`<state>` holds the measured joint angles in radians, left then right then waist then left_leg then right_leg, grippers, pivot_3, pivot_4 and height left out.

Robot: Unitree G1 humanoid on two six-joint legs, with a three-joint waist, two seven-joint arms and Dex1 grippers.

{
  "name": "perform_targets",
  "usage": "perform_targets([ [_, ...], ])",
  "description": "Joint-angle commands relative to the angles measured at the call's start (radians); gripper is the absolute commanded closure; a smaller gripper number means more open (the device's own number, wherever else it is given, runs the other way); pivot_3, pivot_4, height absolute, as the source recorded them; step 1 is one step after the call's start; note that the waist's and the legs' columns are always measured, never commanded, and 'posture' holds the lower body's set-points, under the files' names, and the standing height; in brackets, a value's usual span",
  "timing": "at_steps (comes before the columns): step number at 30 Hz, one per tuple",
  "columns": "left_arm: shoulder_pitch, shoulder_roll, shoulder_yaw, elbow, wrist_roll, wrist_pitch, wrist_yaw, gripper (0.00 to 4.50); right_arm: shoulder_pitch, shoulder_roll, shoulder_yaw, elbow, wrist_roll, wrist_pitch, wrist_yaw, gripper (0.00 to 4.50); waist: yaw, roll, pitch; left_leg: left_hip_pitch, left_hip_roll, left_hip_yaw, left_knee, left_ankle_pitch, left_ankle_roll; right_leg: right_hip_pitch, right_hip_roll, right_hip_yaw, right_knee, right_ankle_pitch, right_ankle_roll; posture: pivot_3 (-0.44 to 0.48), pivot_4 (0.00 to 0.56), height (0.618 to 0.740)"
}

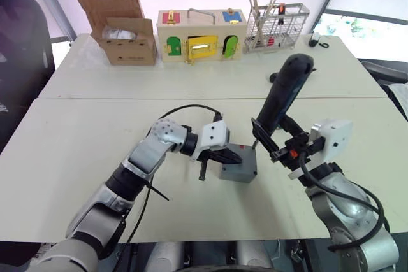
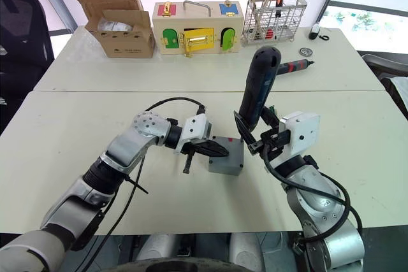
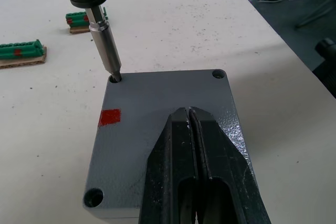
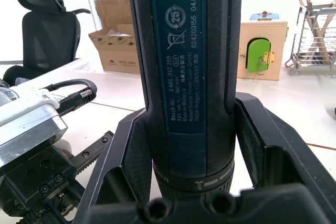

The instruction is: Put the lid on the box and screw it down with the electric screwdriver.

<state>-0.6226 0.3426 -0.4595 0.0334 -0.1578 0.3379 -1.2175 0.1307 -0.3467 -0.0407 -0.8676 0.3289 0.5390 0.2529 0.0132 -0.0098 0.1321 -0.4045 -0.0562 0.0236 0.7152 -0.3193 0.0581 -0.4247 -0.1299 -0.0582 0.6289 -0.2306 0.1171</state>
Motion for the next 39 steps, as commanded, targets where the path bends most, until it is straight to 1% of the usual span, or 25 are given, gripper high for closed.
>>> perform_targets([
  [1, 0.014, 0.004, -0.022, -0.011, 0.007, 0.014, -0.001, 4.50, 0.053, -0.007, 0.075, 0.091, 0.006, 0.056, 0.028, 2.60, 0.000, 0.000, 0.000, 0.000, 0.000, 0.000, 0.000, 0.000, 0.000, 0.000, 0.000, 0.000, 0.000, 0.000, 0.000, 0.000, 0.150, 0.694],
  [28, 0.001, 0.028, -0.050, -0.001, 0.055, 0.000, 0.014, 4.50, 0.051, -0.031, 0.063, 0.109, 0.002, 0.046, 0.044, 2.60, 0.001, 0.000, -0.001, 0.006, 0.000, 0.000, 0.000, -0.003, 0.004, 0.004, -0.003, 0.000, -0.002, -0.001, -0.001, 0.000, 0.150, 0.694],
  [39, -0.004, 0.040, -0.063, 0.000, 0.061, -0.010, 0.018, 4.50, 0.043, -0.025, 0.072, 0.120, 0.000, 0.038, 0.037, 2.60, 0.001, 0.000, -0.001, 0.008, 0.000, -0.001, -0.003, -0.003, 0.005, 0.008, -0.003, 0.000, -0.009, -0.001, -0.001, 0.000, 0.150, 0.694],
])
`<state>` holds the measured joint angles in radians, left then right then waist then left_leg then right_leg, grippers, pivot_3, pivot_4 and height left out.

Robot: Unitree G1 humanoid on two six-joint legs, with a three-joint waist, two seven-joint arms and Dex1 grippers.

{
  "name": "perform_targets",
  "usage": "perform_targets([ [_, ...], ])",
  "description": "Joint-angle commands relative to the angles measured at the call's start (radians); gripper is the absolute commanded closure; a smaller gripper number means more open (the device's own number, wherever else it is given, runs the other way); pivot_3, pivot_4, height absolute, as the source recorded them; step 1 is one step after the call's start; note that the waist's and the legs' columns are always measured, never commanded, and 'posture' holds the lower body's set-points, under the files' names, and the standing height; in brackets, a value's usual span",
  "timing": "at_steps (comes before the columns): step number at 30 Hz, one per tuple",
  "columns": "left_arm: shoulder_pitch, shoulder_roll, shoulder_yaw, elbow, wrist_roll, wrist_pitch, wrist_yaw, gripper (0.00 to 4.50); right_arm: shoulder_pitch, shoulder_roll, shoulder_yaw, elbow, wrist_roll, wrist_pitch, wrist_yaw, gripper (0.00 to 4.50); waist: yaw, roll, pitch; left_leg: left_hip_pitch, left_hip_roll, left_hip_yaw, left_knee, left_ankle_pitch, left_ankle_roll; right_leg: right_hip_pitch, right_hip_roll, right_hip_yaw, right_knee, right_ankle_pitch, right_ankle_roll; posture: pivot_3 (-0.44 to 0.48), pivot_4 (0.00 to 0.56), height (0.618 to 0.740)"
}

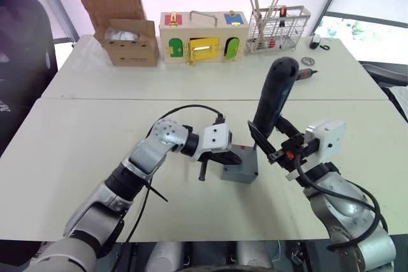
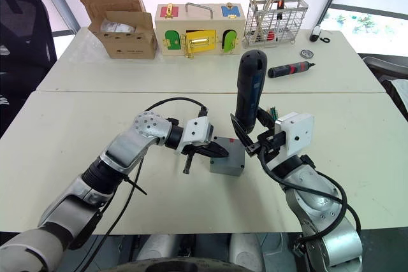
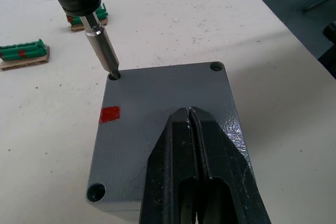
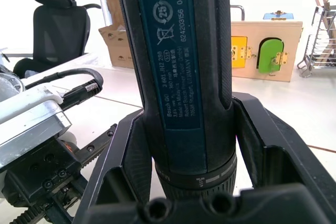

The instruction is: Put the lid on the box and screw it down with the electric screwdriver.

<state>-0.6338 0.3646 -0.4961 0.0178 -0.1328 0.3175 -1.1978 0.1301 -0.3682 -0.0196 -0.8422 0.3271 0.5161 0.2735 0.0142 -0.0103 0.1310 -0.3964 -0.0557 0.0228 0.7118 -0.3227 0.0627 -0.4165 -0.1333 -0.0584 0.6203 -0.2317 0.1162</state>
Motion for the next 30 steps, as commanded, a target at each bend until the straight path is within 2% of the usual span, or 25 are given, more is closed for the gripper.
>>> perform_targets([
  [1, 0.007, 0.018, -0.026, 0.016, 0.036, 0.010, -0.002, 4.50, 0.044, -0.003, 0.051, 0.096, 0.002, 0.060, 0.016, 2.60, 0.000, 0.000, 0.000, 0.001, 0.000, 0.000, -0.001, 0.000, 0.000, 0.002, 0.000, 0.000, -0.001, 0.000, 0.000, 0.000, 0.150, 0.694],
  [4, 0.006, 0.018, -0.027, 0.019, 0.036, 0.007, -0.002, 4.50, 0.047, 0.004, 0.042, 0.098, 0.010, 0.056, 0.014, 2.60, 0.000, 0.000, 0.000, 0.006, 0.000, 0.000, -0.005, -0.001, 0.001, 0.007, 0.000, 0.000, -0.007, 0.000, 0.000, 0.000, 0.150, 0.694],
  [17, 0.005, 0.016, -0.049, 0.034, 0.063, -0.013, 0.002, 4.50, 0.069, 0.051, 0.003, 0.092, 0.035, 0.000, 0.006, 2.60, 0.002, -0.001, 0.000, 0.007, 0.000, 0.000, -0.011, -0.001, 0.001, 0.007, 0.000, 0.000, -0.010, 0.000, 0.000, 0.000, 0.150, 0.694],
  [30, 0.002, 0.020, -0.058, 0.033, 0.065, -0.022, -0.006, 4.50, 0.149, 0.051, 0.058, 0.122, -0.026, -0.076, 0.010, 2.60, 0.017, 0.000, 0.000, 0.007, 0.000, -0.001, -0.013, -0.001, 0.001, 0.007, 0.000, -0.002, -0.010, -0.001, 0.001, 0.000, 0.150, 0.694],
])
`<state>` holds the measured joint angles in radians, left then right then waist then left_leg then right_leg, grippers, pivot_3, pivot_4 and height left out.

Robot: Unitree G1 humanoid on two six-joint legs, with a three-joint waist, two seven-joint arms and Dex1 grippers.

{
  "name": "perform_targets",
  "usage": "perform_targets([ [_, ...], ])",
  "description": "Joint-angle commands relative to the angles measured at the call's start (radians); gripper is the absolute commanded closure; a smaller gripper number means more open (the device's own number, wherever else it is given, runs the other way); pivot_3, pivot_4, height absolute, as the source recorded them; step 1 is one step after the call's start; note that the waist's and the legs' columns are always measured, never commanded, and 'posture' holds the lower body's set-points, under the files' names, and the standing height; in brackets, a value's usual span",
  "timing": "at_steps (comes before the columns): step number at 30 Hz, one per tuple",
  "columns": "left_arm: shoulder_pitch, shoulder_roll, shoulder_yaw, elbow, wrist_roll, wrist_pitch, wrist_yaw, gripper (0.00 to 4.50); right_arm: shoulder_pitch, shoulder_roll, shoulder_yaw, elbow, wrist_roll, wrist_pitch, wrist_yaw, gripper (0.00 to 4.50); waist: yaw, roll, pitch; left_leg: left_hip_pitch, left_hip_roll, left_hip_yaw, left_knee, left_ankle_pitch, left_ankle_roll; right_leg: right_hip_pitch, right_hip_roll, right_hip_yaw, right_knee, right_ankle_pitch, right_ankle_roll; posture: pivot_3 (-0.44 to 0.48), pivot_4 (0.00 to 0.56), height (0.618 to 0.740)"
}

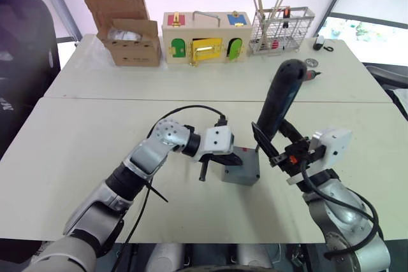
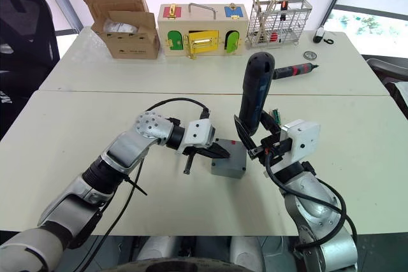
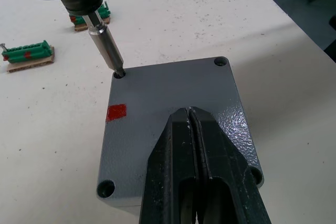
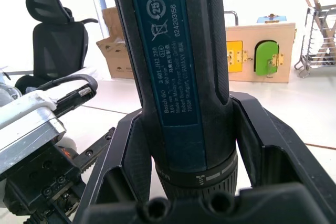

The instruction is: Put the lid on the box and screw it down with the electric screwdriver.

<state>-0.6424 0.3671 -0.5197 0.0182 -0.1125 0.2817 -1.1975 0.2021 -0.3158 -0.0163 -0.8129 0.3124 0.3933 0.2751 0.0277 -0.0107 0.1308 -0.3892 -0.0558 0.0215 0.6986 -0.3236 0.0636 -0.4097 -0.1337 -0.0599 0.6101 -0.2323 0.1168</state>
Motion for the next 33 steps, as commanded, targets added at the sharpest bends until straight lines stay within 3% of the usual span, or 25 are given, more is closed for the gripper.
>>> perform_targets([
  [1, 0.009, 0.018, -0.035, 0.033, 0.045, 0.013, -0.007, 4.50, 0.078, -0.001, 0.053, 0.099, -0.015, 0.044, 0.009, 2.60, 0.007, 0.000, 0.000, 0.000, 0.000, 0.000, 0.000, 0.000, 0.000, 0.000, 0.000, 0.000, 0.000, 0.000, 0.000, 0.000, 0.150, 0.694],
  [33, 0.006, 0.011, -0.034, 0.038, 0.044, 0.013, 0.000, 4.50, 0.115, -0.011, 0.006, 0.155, -0.028, -0.013, 0.018, 2.60, 0.015, -0.001, -0.001, 0.000, 0.000, -0.002, -0.001, 0.000, 0.000, 0.001, 0.000, -0.001, -0.001, -0.003, 0.000, 0.000, 0.150, 0.694],
])
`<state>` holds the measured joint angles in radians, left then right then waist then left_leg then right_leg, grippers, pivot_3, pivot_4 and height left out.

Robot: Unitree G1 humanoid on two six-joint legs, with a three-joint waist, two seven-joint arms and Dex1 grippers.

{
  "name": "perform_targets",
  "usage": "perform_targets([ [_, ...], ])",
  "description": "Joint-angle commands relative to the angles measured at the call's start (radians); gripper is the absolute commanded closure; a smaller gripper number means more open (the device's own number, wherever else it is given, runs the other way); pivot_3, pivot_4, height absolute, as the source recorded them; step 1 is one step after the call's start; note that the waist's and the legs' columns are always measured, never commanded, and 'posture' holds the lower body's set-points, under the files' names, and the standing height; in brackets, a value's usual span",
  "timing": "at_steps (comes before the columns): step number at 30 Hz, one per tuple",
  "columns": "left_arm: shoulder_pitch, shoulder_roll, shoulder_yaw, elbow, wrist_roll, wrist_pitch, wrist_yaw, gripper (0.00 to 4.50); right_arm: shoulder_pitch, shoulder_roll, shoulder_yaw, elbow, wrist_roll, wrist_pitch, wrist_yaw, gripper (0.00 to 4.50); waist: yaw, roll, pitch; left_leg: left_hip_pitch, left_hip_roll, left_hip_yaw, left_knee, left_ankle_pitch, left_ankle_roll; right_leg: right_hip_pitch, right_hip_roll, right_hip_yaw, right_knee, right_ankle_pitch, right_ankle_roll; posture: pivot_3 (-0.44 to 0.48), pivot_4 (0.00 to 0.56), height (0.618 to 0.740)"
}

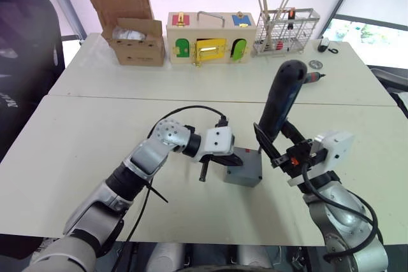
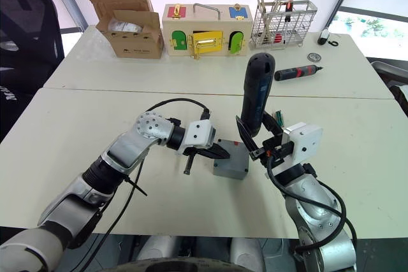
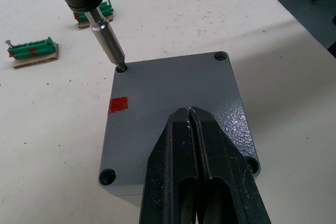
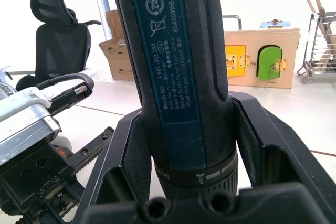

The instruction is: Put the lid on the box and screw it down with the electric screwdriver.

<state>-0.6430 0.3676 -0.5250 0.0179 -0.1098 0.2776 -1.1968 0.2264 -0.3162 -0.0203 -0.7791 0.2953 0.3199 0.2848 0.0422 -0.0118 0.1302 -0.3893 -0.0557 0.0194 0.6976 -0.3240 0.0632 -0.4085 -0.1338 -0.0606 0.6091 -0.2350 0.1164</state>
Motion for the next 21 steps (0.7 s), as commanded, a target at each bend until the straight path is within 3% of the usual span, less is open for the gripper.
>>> perform_targets([
  [1, 0.006, 0.009, -0.029, 0.039, 0.041, 0.017, 0.000, 4.50, 0.092, -0.011, 0.008, 0.122, -0.011, 0.059, 0.009, 2.60, 0.000, 0.000, 0.000, 0.000, 0.000, 0.000, 0.000, 0.000, 0.000, 0.000, 0.000, 0.000, 0.000, 0.000, 0.000, 0.000, 0.150, 0.694],
  [21, 0.005, 0.000, -0.028, 0.046, 0.042, 0.014, 0.004, 4.50, 0.075, -0.030, 0.000, 0.084, -0.010, 0.066, 0.009, 2.60, 0.000, 0.001, 0.000, -0.001, 0.000, -0.001, -0.001, -0.001, 0.001, 0.004, 0.000, -0.001, -0.011, 0.000, 0.000, 0.000, 0.150, 0.694],
])
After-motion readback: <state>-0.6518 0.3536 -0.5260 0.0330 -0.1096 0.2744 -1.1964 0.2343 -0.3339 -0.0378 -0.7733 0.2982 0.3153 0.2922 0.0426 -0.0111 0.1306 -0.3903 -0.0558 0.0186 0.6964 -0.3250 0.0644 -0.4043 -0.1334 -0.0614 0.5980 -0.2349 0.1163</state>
